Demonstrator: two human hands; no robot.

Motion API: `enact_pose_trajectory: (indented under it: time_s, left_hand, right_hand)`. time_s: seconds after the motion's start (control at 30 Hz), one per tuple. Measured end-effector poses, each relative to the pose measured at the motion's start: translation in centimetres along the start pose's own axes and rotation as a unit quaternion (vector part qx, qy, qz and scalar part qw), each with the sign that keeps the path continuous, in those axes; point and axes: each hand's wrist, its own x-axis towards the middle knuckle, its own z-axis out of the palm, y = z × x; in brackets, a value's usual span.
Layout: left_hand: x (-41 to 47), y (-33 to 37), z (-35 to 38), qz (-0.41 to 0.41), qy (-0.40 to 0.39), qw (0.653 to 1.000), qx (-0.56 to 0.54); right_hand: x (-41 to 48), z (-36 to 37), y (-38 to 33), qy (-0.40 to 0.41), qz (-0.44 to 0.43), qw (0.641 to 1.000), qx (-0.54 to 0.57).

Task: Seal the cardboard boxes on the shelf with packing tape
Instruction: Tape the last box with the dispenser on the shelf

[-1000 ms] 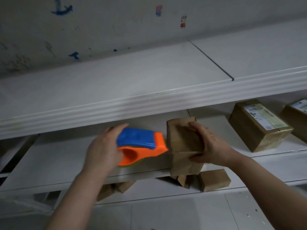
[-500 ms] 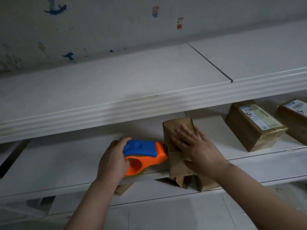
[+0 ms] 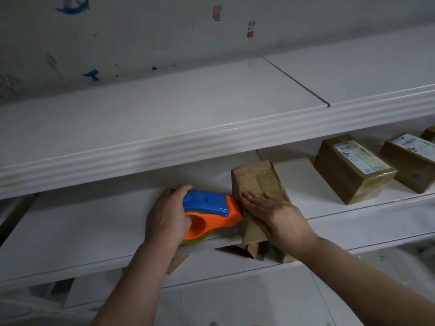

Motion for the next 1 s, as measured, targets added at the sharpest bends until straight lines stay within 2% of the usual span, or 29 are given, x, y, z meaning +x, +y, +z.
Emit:
enact_pose_trajectory:
  time_s: [0.17, 0.23, 0.3, 0.37, 0.4, 0.43, 0.5, 0.57, 0.6, 0.63, 0.7, 0.77, 0.83, 0.9, 1.0]
  left_hand:
    - [-0.4, -0.1, 0.3, 0.001, 0.0, 1.0, -0.004]
    - [-0.4, -0.7, 0.5, -0.006, 0.004, 1.0, -0.017]
    - [-0.8, -1.0, 0.7, -0.014, -0.006, 0.998, -0.06]
    - [-1.2, -1.3, 0.5, -0.017, -0.003, 0.995, -0.097]
    - [-1.3, -1.3, 0.2, -0.016, 0.01, 0.993, -0.117]
    - [-1.4, -1.1, -0.2, -0.011, 0.025, 0.991, -0.135]
    - [-1.5, 0.2, -1.4, 0.017, 0.046, 0.992, -0.116]
    - [-1.6, 2.5, -1.7, 0.06, 0.042, 0.997, -0.008]
    - [-1.7, 4.0, -1.4, 0.08, 0.029, 0.995, 0.054]
    - [-1.8, 5.5, -0.7, 0.096, 0.014, 0.99, 0.104]
    - [-2.3, 7.9, 1.3, 0.125, 0.0, 0.979, 0.162]
    - [-2.4, 9.3, 2.3, 0.139, 0.009, 0.971, 0.192]
    - [-2.1, 9.7, 2.4, 0.131, 0.011, 0.968, 0.215]
    - [-1.8, 9.6, 2.2, 0.12, 0.012, 0.968, 0.221]
    - [-1.1, 8.8, 1.7, 0.107, 0.014, 0.972, 0.21]
  right_hand:
    - [-0.3, 0.4, -0.1, -0.007, 0.029, 0.999, -0.025]
    - [0.2, 0.9, -0.3, 0.018, 0.046, 0.998, -0.026]
    - [0.4, 1.1, -0.1, 0.052, 0.033, 0.998, 0.0]
    - [0.8, 0.8, -0.1, 0.089, 0.056, 0.991, 0.083]
    - [0.8, 0.4, -0.2, 0.111, 0.105, 0.974, 0.167]
    - [0.7, 0.0, -0.4, 0.127, 0.173, 0.937, 0.275]
    - [-0.1, 0.0, -0.8, 0.114, 0.278, 0.836, 0.46]
    - [-2.0, 1.2, -0.3, 0.11, 0.335, 0.782, 0.514]
    - [-3.0, 1.8, 0.1, 0.11, 0.364, 0.775, 0.505]
    - [-4.0, 2.4, 0.8, 0.105, 0.395, 0.785, 0.465]
    - [-5.4, 3.1, 2.1, 0.045, 0.428, 0.851, 0.303]
    - [-5.4, 3.2, 3.1, -0.061, 0.365, 0.911, 0.183]
    - [-4.0, 2.9, 3.7, -0.131, 0.245, 0.949, 0.147]
    - [-2.5, 3.2, 4.2, -0.155, 0.176, 0.962, 0.138]
    - [-1.6, 3.5, 4.8, -0.137, 0.194, 0.964, 0.122]
